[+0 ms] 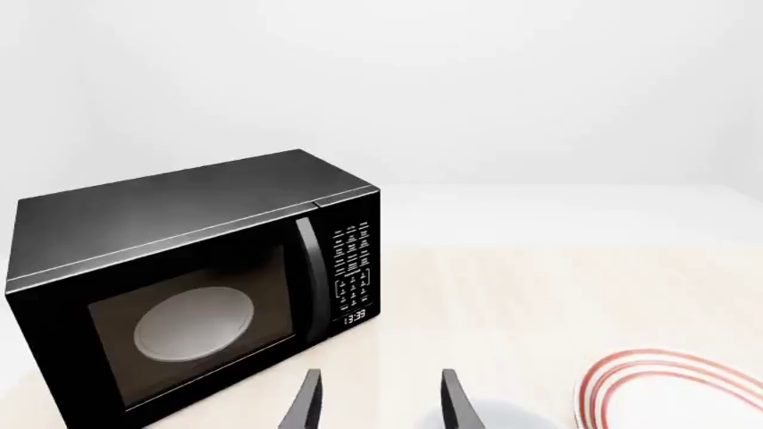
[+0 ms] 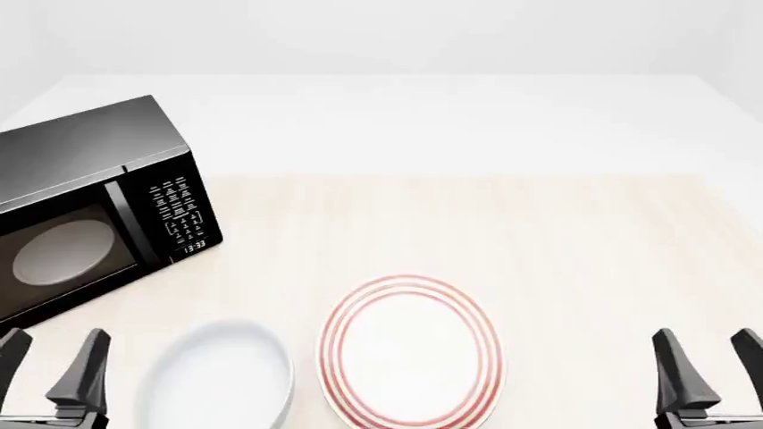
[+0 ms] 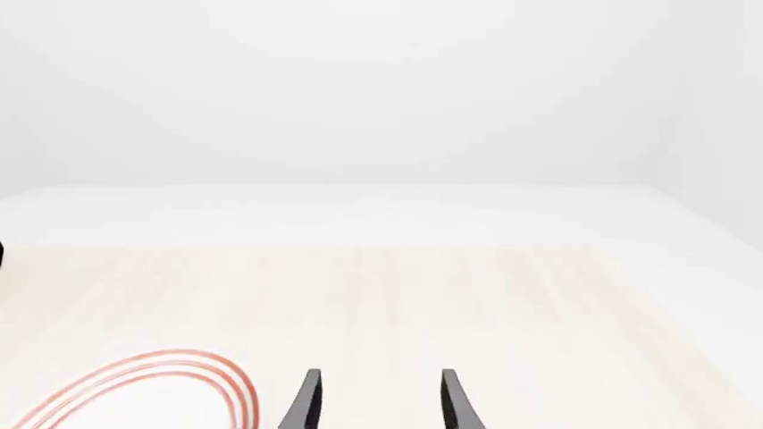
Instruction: Open the microwave.
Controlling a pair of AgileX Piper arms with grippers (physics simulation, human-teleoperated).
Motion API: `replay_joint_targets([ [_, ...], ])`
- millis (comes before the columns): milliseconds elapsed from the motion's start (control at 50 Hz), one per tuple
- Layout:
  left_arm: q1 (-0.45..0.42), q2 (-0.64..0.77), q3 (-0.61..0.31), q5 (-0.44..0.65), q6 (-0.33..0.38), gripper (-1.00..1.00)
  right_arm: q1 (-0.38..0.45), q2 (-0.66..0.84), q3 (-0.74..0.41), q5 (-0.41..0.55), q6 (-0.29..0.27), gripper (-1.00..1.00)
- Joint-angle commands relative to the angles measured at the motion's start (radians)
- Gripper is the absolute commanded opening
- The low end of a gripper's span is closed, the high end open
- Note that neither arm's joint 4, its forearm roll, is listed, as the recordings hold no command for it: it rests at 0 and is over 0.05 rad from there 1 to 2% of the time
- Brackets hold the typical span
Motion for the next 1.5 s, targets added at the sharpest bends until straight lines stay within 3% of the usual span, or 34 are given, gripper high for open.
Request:
replay_joint_targets([
  [20, -0.001, 0.007, -0.003, -0.002, 0.0, 1.0, 0.0, 0.004, -0.002, -0.001, 0.002, 1.0],
  [520, 0.017, 0.008, -0.002, -0.003, -0.017, 1.0, 0.0, 0.003, -0.002, 0.0, 0.003, 1.0],
  [540, 0.061, 0.004, -0.017, 0.009, -0.008, 1.0, 0.0, 0.001, -0.002, 0.003, 0.003, 1.0],
  [700, 0.049, 0.058, -0.042, -0.008, 0.0, 1.0, 0.0, 0.001, -0.002, 0.003, 0.003, 1.0],
  [720, 0.028, 0.146, -0.057, -0.067, -0.006, 1.0, 0.0, 0.001, -0.003, 0.003, 0.003, 1.0],
  [820, 0.025, 0.224, -0.067, -0.13, -0.011, 1.0, 0.0, 0.001, -0.002, 0.003, 0.003, 1.0],
  [1500, 0.046, 0.565, -0.105, -0.4, -0.044, 1.0, 0.0, 0.001, -0.002, 0.002, 0.003, 1.0],
])
